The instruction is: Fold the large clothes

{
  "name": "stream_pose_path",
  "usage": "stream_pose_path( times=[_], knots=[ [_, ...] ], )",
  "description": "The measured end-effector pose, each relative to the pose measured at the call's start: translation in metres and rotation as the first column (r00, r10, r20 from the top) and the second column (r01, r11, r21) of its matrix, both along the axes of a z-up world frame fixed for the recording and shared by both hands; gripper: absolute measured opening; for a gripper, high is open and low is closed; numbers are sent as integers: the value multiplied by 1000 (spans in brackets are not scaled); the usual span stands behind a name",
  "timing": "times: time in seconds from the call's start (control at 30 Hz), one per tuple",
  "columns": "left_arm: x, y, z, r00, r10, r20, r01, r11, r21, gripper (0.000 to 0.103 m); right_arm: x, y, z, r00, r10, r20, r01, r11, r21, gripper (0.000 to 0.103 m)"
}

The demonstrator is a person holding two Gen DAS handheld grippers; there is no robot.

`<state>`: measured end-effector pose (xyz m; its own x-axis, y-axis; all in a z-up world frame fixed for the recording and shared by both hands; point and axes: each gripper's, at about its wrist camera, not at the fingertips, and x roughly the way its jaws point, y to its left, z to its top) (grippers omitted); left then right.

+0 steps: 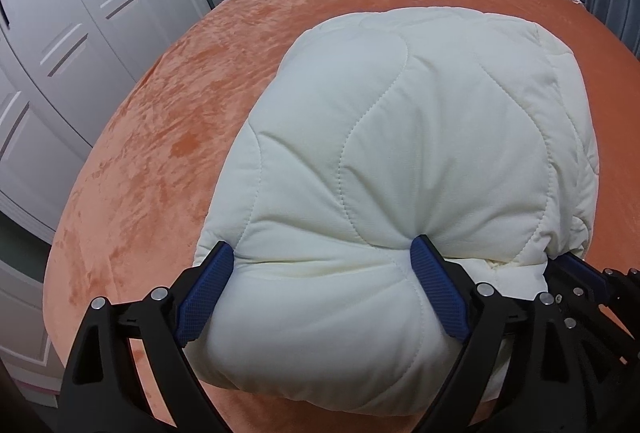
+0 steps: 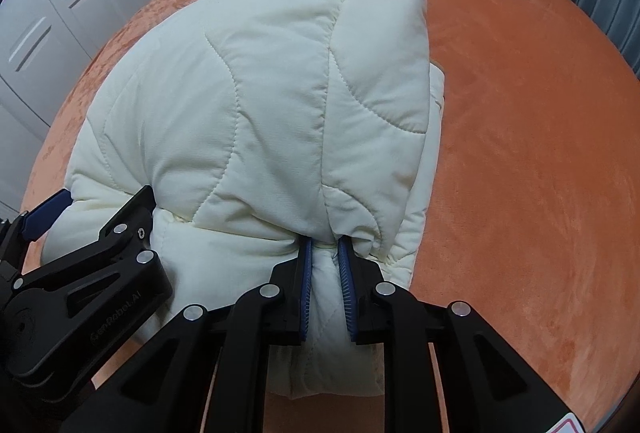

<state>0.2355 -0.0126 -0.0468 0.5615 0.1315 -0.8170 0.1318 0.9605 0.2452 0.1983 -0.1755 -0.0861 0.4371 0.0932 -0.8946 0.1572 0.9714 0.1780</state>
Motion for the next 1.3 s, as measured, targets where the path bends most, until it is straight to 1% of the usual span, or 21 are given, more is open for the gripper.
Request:
stream_pose_path(
  times=[0.07, 0.1, 0.13, 0.23, 0.3, 0.37, 0.43, 0.5, 0.6, 0.73, 0.8, 0.9, 0.97, 1.03, 1.07, 1.13, 1.2, 1.3],
  knots=[
    [1, 4, 11, 1000, -3, -10, 3, 1000, -29, 87, -4, -12, 14, 999, -33, 3, 32, 997, 65, 16],
    [1, 8, 20, 1000, -1, -3, 1, 999, -51, 84, -7, -18, 24, 998, -53, 19, 51, 995, 90, 16],
    [3, 10, 28, 1000, 5, 10, -4, 998, -67, 84, -10, -25, 35, 996, -73, 46, 68, 993, 99, 16],
    [15, 11, 47, 999, 21, 44, -18, 997, -68, 84, 0, -32, 62, 990, -91, 106, 84, 994, 75, 16],
    [29, 10, 48, 999, 36, 28, -34, 997, -74, 83, 13, -34, 67, 989, -100, 113, 93, 994, 64, 16],
    [40, 10, 41, 999, 50, -7, -51, 995, -85, 84, 27, -35, 60, 990, -106, 95, 101, 994, 52, 16],
    [45, 10, 32, 998, 49, -26, -51, 995, -83, 84, 39, -34, 43, 994, -100, 50, 98, 994, 43, 16],
    [47, 11, 26, 998, 49, -29, -52, 995, -91, 86, 43, -33, 25, 995, -99, 25, 99, 995, 31, 12],
    [49, 10, 18, 999, 45, -20, -47, 996, -81, 89, 43, -27, 4, 996, -88, 16, 88, 996, 14, 10],
    [48, 5, 11, 999, 37, 5, -36, 998, -52, 91, 46, -25, -4, 997, -70, 21, 71, 997, -7, 10],
    [46, 5, 14, 999, 32, 14, -31, 998, -50, 91, 43, -27, 3, 996, -80, 34, 80, 997, -3, 10],
    [31, 12, 30, 1000, 22, 19, -21, 997, -80, 89, 23, -29, 31, 993, -93, 78, 93, 996, 6, 11],
    [12, 17, 40, 1000, 13, 27, -11, 996, -86, 88, -3, -27, 50, 991, -80, 108, 77, 997, 28, 12],
    [-11, 22, 45, 1000, -4, 30, 7, 995, -97, 88, -29, -22, 60, 991, -59, 123, 55, 998, 35, 13],
    [-22, 23, 43, 1000, -5, 24, 7, 996, -90, 88, -38, -18, 58, 992, -43, 117, 40, 999, 27, 14],
    [-38, 25, 37, 1000, -6, 8, 7, 996, -87, 89, -45, -8, 43, 997, -6, 73, 6, 1000, -5, 14],
    [-48, 27, 30, 1000, 3, -11, -4, 996, -91, 89, -52, -4, 29, 999, -1, 38, 1, 1000, -18, 15],
    [-61, 29, 35, 1000, 6, -9, -7, 996, -87, 89, -67, 2, 40, 999, -9, 53, 11, 999, -50, 15]
  ],
)
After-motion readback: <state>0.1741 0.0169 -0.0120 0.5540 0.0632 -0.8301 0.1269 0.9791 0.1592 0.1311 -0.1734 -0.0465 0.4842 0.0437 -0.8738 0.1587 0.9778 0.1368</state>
